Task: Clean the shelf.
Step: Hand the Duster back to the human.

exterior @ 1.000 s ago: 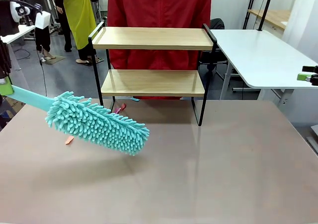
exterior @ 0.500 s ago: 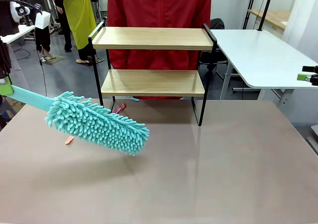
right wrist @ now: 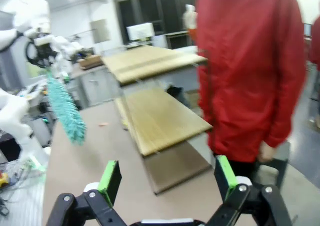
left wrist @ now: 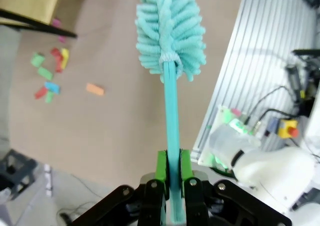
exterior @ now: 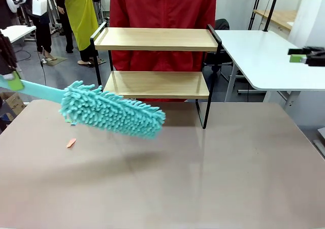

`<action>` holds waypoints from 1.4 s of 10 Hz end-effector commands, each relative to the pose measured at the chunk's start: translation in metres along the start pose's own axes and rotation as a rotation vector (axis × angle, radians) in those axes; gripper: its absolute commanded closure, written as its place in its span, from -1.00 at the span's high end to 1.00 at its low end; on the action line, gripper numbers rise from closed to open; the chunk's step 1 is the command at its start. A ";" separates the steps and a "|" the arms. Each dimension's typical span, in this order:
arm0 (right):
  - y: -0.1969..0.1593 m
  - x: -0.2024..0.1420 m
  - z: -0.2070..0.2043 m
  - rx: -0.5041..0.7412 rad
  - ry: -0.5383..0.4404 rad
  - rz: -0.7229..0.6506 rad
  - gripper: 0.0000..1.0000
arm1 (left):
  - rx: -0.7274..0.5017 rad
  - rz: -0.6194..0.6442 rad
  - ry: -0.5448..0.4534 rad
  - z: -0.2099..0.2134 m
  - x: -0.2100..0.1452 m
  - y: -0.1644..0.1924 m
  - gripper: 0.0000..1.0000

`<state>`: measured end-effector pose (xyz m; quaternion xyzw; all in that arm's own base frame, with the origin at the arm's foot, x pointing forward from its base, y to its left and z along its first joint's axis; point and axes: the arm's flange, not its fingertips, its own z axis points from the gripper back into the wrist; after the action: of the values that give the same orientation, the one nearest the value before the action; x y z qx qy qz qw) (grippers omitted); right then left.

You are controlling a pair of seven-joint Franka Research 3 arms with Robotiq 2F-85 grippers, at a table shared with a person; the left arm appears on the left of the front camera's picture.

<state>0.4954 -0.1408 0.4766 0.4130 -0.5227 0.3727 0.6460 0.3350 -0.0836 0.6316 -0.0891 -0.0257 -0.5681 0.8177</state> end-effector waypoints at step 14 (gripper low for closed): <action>0.133 -0.035 -0.097 0.325 -0.061 -0.056 1.00 | 0.070 -0.250 -0.527 -0.117 0.007 -0.018 -0.74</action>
<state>0.4036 0.0026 0.4444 0.5324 -0.4692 0.4204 0.5654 0.3144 -0.1185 0.5185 -0.1990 -0.2670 -0.6284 0.7031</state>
